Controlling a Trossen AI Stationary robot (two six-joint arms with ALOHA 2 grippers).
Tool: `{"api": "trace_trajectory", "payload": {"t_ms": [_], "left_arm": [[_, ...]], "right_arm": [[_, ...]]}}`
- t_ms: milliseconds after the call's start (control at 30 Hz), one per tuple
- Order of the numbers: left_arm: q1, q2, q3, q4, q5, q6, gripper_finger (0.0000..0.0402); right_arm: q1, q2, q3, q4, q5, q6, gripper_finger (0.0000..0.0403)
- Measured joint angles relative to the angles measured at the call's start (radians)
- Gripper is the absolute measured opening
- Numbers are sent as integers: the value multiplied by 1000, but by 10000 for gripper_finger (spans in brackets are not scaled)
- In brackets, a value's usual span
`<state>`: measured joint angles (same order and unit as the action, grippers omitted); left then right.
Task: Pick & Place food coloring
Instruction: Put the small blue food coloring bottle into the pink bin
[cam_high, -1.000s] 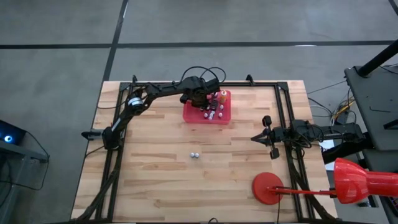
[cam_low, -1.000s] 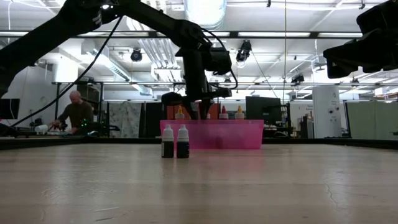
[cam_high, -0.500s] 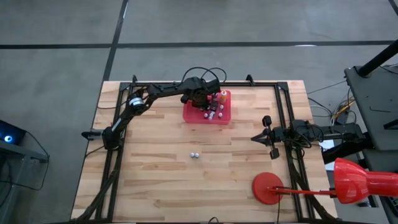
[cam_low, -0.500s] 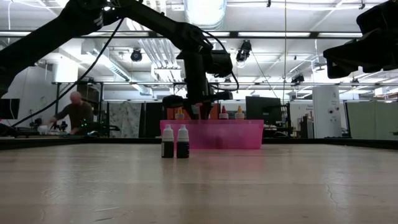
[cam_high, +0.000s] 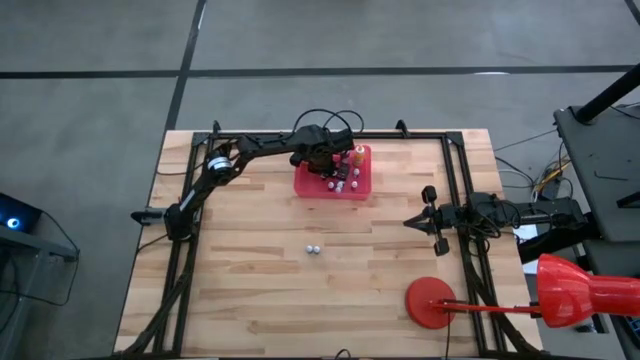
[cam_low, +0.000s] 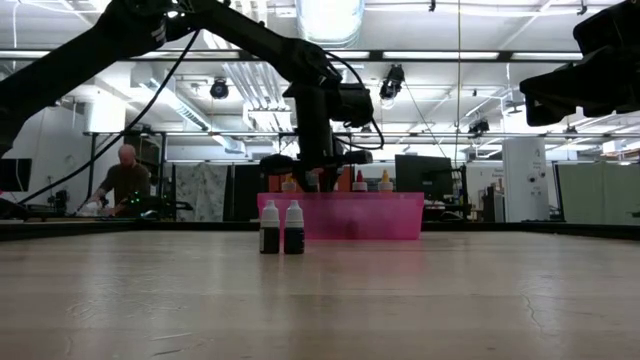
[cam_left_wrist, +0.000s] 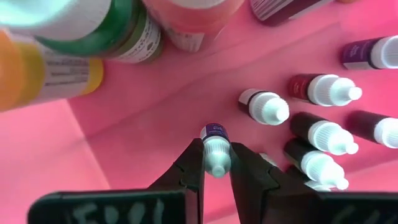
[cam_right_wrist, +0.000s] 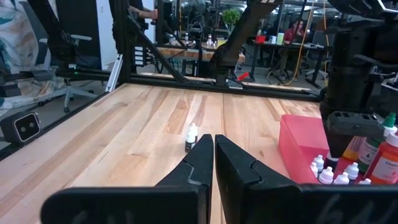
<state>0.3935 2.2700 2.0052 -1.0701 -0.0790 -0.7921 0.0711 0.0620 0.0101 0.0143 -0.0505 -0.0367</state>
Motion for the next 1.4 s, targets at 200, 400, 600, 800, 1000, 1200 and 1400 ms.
{"api": "trace_trajectory", "payload": {"t_ms": [200,400,600,800,1000,1200,1400], "left_arm": [[0,0,0,5,-2,18,36],[0,0,0,5,-2,31,51],[2,0,0,-3,2,40,54],[2,0,-6,-4,12,59,55],[3,0,-13,-4,12,59,55],[5,0,-14,-2,12,61,56],[6,0,-14,7,12,74,56]], "right_arm": [[0,0,0,0,0,2,8],[0,0,0,0,0,2,8],[1,0,0,0,0,2,8],[1,0,0,0,0,2,8],[1,0,0,0,0,2,9],[0,0,0,0,0,2,8],[0,0,0,0,0,2,8]]}}
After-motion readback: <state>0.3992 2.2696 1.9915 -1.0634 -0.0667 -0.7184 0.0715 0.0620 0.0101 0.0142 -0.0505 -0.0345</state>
